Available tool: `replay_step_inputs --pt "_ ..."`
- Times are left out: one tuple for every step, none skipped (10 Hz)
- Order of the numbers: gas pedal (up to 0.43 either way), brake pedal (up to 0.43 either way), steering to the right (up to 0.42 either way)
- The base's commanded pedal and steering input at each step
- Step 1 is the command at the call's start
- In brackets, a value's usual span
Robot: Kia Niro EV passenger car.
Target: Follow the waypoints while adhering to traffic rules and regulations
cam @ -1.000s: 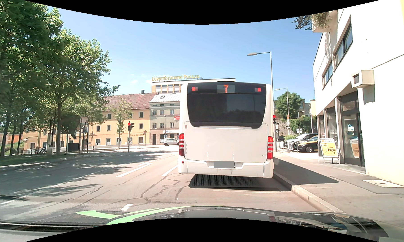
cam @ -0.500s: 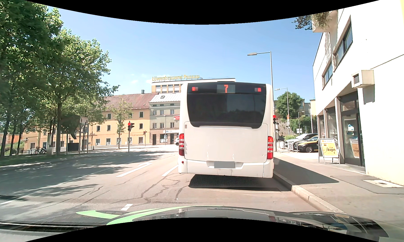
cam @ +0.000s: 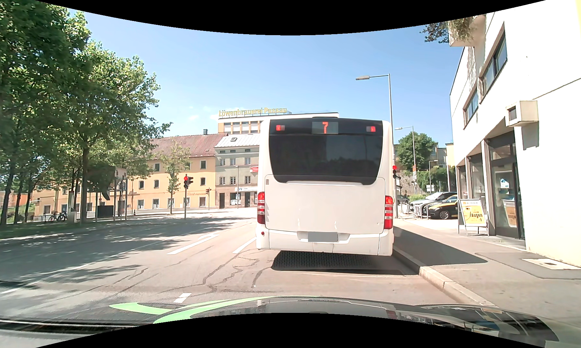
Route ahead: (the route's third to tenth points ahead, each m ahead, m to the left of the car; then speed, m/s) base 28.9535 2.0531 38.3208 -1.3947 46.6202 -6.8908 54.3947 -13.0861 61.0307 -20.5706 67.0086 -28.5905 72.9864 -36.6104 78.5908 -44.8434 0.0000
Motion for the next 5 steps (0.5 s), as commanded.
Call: replay_step_inputs --pt "0.000 0.280 0.030" --pt "0.000 0.280 0.031" --pt "0.000 0.280 0.030" --pt "0.000 0.287 0.030" --pt "0.000 0.280 0.030"
